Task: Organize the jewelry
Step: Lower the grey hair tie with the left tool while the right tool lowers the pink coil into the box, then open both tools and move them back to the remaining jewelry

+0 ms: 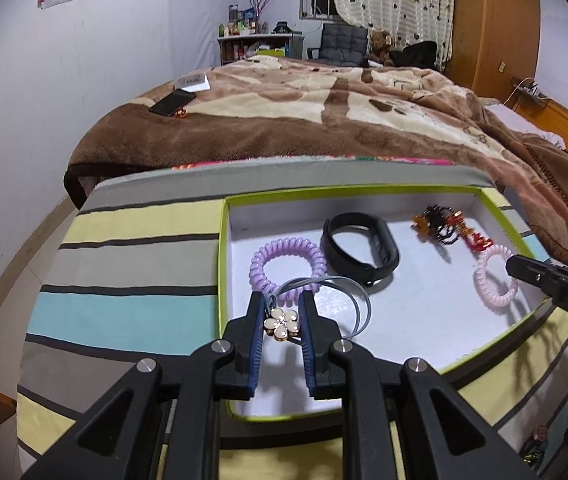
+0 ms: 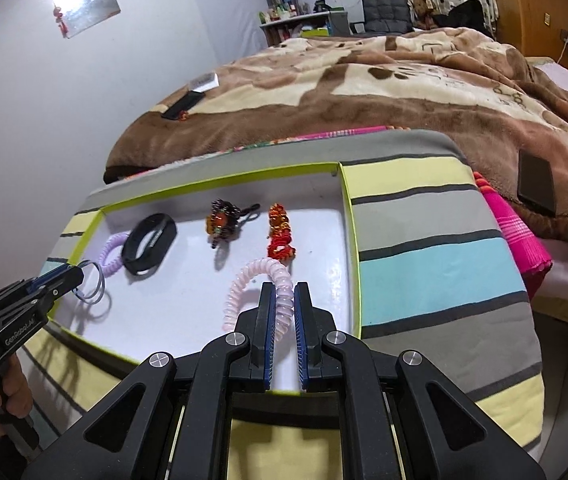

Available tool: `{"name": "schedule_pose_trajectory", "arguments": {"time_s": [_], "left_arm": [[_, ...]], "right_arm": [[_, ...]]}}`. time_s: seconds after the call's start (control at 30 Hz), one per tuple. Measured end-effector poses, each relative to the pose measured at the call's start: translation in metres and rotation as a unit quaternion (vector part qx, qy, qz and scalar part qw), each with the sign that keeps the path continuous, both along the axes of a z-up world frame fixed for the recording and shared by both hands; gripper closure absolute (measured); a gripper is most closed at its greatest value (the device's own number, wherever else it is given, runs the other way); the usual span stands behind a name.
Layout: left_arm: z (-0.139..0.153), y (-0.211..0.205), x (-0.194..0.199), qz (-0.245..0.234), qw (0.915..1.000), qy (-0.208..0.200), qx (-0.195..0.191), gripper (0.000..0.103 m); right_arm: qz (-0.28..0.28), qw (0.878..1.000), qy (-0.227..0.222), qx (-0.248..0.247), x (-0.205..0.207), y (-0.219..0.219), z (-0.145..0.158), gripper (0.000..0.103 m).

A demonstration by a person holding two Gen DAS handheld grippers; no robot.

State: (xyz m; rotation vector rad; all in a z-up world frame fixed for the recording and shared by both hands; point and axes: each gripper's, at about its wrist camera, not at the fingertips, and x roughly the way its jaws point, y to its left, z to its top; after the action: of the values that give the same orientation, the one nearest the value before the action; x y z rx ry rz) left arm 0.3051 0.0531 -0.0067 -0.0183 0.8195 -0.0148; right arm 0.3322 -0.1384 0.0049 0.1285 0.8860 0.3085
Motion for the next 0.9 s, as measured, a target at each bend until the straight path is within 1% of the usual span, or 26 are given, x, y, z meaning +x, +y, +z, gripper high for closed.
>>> {"name": "schedule_pose_trajectory", "arguments": {"time_s": [0.33, 0.53, 0.63, 0.77, 0.9], "left_arm": [[-0.006, 0.002, 0.010, 0.009, 0.9999, 0.011, 0.006, 0.085], [-0.004, 0.003, 0.008, 0.008, 0.9999, 0.001, 0.008, 0.085], [-0.002, 0.004, 0.006, 0.010, 0.9999, -0.004, 0.004, 0.085], [0.001, 0.007, 0.003, 0.011, 0.9999, -0.008, -0.003, 0.080], [0.005, 0.008, -0.004, 0.011, 0.9998, -0.015, -0.009, 0.080]], "right_arm": [[0.000, 1.000, -0.001, -0.027, 0.013, 0.007, -0.002, 0.094], [0.006, 0.999, 0.000, -0.032, 0.014, 0.008, -0.002, 0.093], [0.007, 0.999, -0.004, -0.033, 0.012, 0.008, 0.000, 0.091], [0.006, 0.999, -0.008, -0.035, 0.009, 0.008, 0.001, 0.084], [0.007, 0.999, -0.015, -0.032, 0.000, 0.007, 0.007, 0.083]]}}
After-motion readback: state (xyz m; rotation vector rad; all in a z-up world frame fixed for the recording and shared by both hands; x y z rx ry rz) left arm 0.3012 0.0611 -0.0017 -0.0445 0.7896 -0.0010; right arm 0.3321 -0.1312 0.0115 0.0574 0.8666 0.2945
